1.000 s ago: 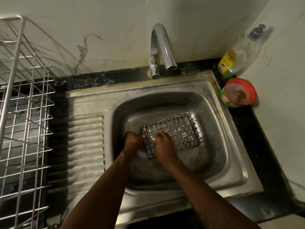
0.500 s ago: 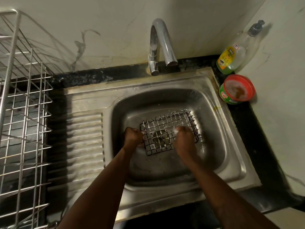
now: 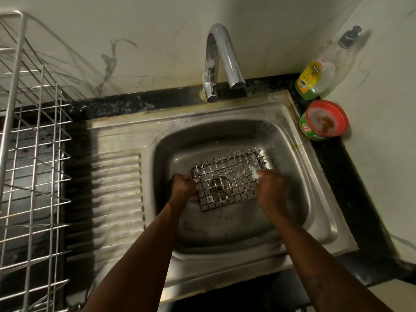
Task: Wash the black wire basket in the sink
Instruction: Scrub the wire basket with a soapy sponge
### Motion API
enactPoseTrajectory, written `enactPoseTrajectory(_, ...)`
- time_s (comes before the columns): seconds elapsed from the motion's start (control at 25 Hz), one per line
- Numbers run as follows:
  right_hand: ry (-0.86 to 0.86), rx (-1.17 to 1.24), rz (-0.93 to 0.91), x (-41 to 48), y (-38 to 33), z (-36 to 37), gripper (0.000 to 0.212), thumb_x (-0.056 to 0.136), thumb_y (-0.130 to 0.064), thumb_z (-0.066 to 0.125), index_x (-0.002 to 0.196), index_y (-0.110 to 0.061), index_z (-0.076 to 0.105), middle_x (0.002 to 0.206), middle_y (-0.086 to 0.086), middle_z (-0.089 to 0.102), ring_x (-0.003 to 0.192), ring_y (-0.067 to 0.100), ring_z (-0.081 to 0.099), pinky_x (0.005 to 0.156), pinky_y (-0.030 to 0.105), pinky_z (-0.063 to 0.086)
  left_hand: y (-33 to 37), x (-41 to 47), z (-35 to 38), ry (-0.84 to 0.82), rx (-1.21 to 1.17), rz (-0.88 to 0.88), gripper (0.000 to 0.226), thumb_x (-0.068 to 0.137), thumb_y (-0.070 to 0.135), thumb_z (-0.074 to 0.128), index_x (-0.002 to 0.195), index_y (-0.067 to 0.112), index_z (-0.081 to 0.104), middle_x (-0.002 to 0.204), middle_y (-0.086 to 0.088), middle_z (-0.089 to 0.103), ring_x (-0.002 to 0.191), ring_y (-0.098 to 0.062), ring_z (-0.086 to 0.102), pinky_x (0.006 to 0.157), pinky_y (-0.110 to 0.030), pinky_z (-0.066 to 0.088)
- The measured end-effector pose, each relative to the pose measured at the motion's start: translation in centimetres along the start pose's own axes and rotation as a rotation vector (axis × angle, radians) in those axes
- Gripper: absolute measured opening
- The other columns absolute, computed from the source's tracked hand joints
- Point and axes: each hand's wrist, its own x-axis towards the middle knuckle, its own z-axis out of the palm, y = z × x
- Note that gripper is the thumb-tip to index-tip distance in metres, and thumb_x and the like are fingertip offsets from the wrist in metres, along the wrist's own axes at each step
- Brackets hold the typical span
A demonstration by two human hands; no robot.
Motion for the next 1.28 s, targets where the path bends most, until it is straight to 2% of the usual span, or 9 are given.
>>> enactPoseTrajectory(0.12, 0.048, -0.120, 0.122, 0.6, 1.5, -1.9, 0.029, 0.085, -0.002, 0.072, 0.112, -0.010, 0.074, 0.094, 0.011, 0.077, 0.079, 0.023, 0.072, 0.073, 0.028, 0.058, 0.0, -0.2, 0.0, -0.003, 0.016, 0.001, 0.019, 0.088, 0.006, 0.066, 0.077, 0.018, 0.056, 0.088, -0.013, 0.069, 0.078, -0.028, 0.074, 0.062, -0.041, 0.064)
enactPoseTrajectory(0.2, 0.038, -0.119, 0.103, -0.4, 0.2, -0.8, 0.025, 0.083, 0.002, 0.071, 0.106, -0.009, 0.076, 0.092, 0.011, 0.077, 0.081, 0.024, 0.072, 0.070, 0.022, 0.050, 0.0, -0.2, 0.2, -0.014, 0.014, 0.001, 0.022, 0.088, 0.005, 0.065, 0.074, 0.018, 0.057, 0.083, -0.011, 0.067, 0.078, -0.028, 0.074, 0.066, -0.044, 0.064)
enactPoseTrajectory(0.36, -0.189, -0.007, -0.158, -4.2, -4.8, 4.4, 0.028, 0.081, 0.007, 0.067, 0.104, -0.007, 0.074, 0.100, 0.012, 0.072, 0.094, 0.024, 0.064, 0.075, 0.025, 0.050, 0.1, -0.2, 0.3, 0.011, 0.077, 0.008, 0.015, 0.087, 0.011, 0.072, 0.074, 0.011, 0.064, 0.076, -0.010, 0.069, 0.073, -0.024, 0.071, 0.070, -0.041, 0.064)
enactPoseTrajectory(0.52, -0.235, 0.061, -0.351, -5.8, -7.0, 5.9, 0.033, 0.080, 0.009, 0.065, 0.108, -0.007, 0.076, 0.098, 0.014, 0.073, 0.090, 0.026, 0.067, 0.077, 0.033, 0.057, 0.1, -0.2, 0.7, 0.064, 0.110, 0.038, 0.024, 0.084, 0.020, 0.079, 0.071, 0.002, 0.071, 0.063, -0.009, 0.067, 0.064, -0.023, 0.068, 0.072, -0.039, 0.060)
enactPoseTrajectory(0.64, -0.161, 0.082, -0.177, -4.1, -3.8, 3.9, 0.021, 0.095, -0.004, 0.060, 0.107, -0.011, 0.075, 0.102, 0.009, 0.073, 0.086, 0.013, 0.065, 0.073, 0.023, 0.054, 0.2, -0.6, 0.6, 0.032, -0.010, -0.004, 0.023, 0.088, 0.012, 0.077, 0.068, 0.007, 0.065, 0.068, -0.013, 0.066, 0.071, -0.032, 0.072, 0.073, -0.052, 0.062)
enactPoseTrajectory(0.76, -0.023, -0.025, 0.072, -1.7, 1.6, 0.2, 0.029, 0.086, -0.004, 0.071, 0.113, -0.013, 0.075, 0.093, 0.006, 0.076, 0.076, 0.017, 0.071, 0.068, 0.025, 0.057, 0.4, -0.6, 0.7, 0.001, -0.109, -0.063, 0.023, 0.090, 0.004, 0.073, 0.070, 0.008, 0.061, 0.074, -0.017, 0.065, 0.071, -0.033, 0.069, 0.074, -0.063, 0.059)
enactPoseTrajectory(0.88, -0.005, -0.236, 0.101, -1.3, 2.6, -2.2, 0.030, 0.080, -0.022, 0.079, 0.109, -0.018, 0.072, 0.082, -0.002, 0.074, 0.064, 0.012, 0.068, 0.060, 0.025, 0.058, 0.6, -0.6, 0.8, -0.010, -0.162, -0.102, 0.020, 0.091, 0.001, 0.069, 0.074, 0.008, 0.062, 0.079, -0.017, 0.066, 0.070, -0.032, 0.067, 0.078, -0.065, 0.057)
enactPoseTrajectory(0.96, -0.039, -0.188, 0.104, -1.8, 0.9, -1.8, 0.026, 0.080, -0.015, 0.079, 0.105, -0.013, 0.073, 0.085, 0.006, 0.075, 0.070, 0.019, 0.070, 0.059, 0.021, 0.049, 0.8, -0.8, 0.9, -0.013, -0.185, -0.108, 0.023, 0.092, -0.001, 0.067, 0.072, 0.008, 0.060, 0.080, -0.018, 0.066, 0.069, -0.032, 0.067, 0.078, -0.064, 0.057)
enactPoseTrajectory(1.28, -0.306, -0.007, -0.314, -7.3, -6.6, 4.8, 0.034, 0.074, 0.000, 0.067, 0.107, -0.006, 0.074, 0.105, 0.012, 0.069, 0.094, 0.027, 0.066, 0.079, 0.032, 0.056, 0.4, -0.9, 0.6, 0.055, -0.016, 0.004, 0.031, 0.086, 0.015, 0.078, 0.060, 0.013, 0.062, 0.054, -0.005, 0.064, 0.070, -0.032, 0.072, 0.073, -0.050, 0.063)
